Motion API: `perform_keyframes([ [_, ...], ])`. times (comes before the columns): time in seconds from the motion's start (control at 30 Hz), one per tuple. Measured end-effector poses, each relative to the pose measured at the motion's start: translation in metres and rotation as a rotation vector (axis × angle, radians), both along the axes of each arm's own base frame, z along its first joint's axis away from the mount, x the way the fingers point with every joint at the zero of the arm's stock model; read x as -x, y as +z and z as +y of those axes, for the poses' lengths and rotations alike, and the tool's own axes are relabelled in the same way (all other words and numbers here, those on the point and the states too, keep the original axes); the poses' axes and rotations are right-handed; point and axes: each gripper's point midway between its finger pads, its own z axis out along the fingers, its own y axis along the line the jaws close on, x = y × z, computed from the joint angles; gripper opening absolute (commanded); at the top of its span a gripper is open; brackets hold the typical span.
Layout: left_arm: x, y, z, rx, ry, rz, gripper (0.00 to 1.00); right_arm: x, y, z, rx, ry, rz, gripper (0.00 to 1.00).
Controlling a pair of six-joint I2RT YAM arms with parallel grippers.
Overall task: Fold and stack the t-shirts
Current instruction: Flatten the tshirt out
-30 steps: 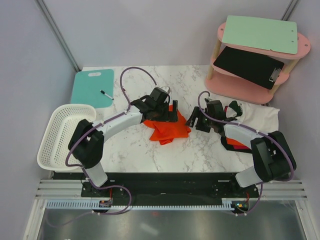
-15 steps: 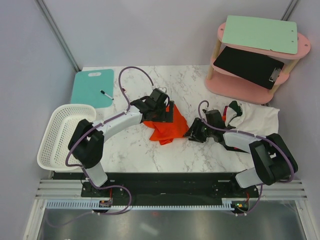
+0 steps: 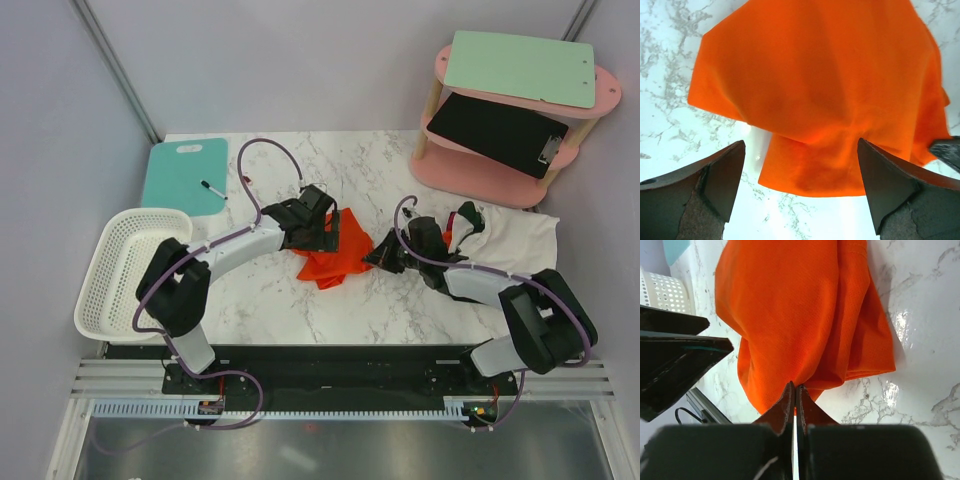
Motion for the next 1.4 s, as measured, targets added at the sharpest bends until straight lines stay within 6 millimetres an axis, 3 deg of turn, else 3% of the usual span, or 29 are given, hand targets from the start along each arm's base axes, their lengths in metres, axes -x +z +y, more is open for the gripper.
perform_keyframes([
  [0.1, 0.000, -0.003, 0.008, -0.033, 0.018, -0.003, 0.98, -0.001, 0.011, -0.003, 0.017, -0.003, -0.031, 0.00],
  [0.17, 0.001, -0.003, 0.015, -0.055, 0.033, -0.010, 0.97, -0.009, 0.033, -0.007, 0.045, -0.012, -0.092, 0.00],
  [0.23, 0.000, 0.000, 0.024, -0.067, 0.052, -0.023, 0.96, -0.025, 0.078, -0.014, 0.091, -0.047, -0.207, 0.00],
  [0.33, 0.000, 0.009, 0.039, -0.070, 0.085, -0.042, 0.95, -0.048, 0.169, -0.035, 0.154, -0.149, -0.429, 0.00],
  [0.4, -0.003, 0.018, 0.050, -0.062, 0.114, -0.061, 0.94, -0.052, 0.233, -0.057, 0.195, -0.244, -0.573, 0.00],
  [0.5, -0.009, 0.031, 0.068, -0.051, 0.165, -0.094, 0.94, -0.043, 0.312, -0.091, 0.231, -0.377, -0.738, 0.00],
  [0.63, -0.012, 0.035, 0.087, -0.047, 0.212, -0.104, 0.93, -0.037, 0.380, -0.110, 0.248, -0.456, -0.860, 0.00],
  [0.73, -0.010, 0.032, 0.096, -0.053, 0.228, -0.096, 0.93, -0.057, 0.401, -0.093, 0.243, -0.409, -0.884, 0.00],
  [0.83, -0.004, 0.030, 0.101, -0.056, 0.233, -0.093, 0.93, -0.097, 0.391, -0.048, 0.231, -0.269, -0.853, 0.00],
  [0.87, -0.002, 0.031, 0.104, -0.055, 0.236, -0.096, 0.93, -0.112, 0.376, -0.029, 0.232, -0.213, -0.822, 0.00],
  [0.93, 0.002, 0.035, 0.109, -0.047, 0.244, -0.108, 0.93, -0.140, 0.338, 0.016, 0.232, -0.081, -0.745, 0.00],
  [1.0, 0.003, 0.041, 0.116, -0.038, 0.259, -0.124, 0.93, -0.152, 0.286, 0.059, 0.242, 0.050, -0.646, 0.00],
  [1.03, 0.003, 0.045, 0.120, -0.033, 0.269, -0.134, 0.93, -0.150, 0.254, 0.083, 0.252, 0.126, -0.589, 0.00],
  [1.1, 0.002, 0.051, 0.129, -0.031, 0.297, -0.155, 0.94, -0.132, 0.198, 0.123, 0.275, 0.263, -0.484, 0.26],
  [1.13, 0.002, 0.054, 0.133, -0.030, 0.309, -0.165, 0.95, -0.111, 0.165, 0.147, 0.290, 0.355, -0.429, 0.47],
  [1.2, 0.001, 0.057, 0.140, -0.034, 0.330, -0.178, 0.96, -0.074, 0.128, 0.176, 0.299, 0.476, -0.362, 0.64],
  [1.23, 0.000, 0.058, 0.142, -0.039, 0.337, -0.182, 0.97, -0.054, 0.114, 0.186, 0.301, 0.529, -0.338, 0.79],
  [1.3, 0.009, 0.051, 0.153, -0.091, 0.341, -0.149, 0.97, -0.033, 0.097, 0.186, 0.342, 0.560, -0.322, 0.88],
  [1.4, 0.007, 0.042, 0.152, -0.104, 0.339, -0.132, 0.97, -0.036, 0.094, 0.158, 0.397, 0.507, -0.327, 0.87],
])
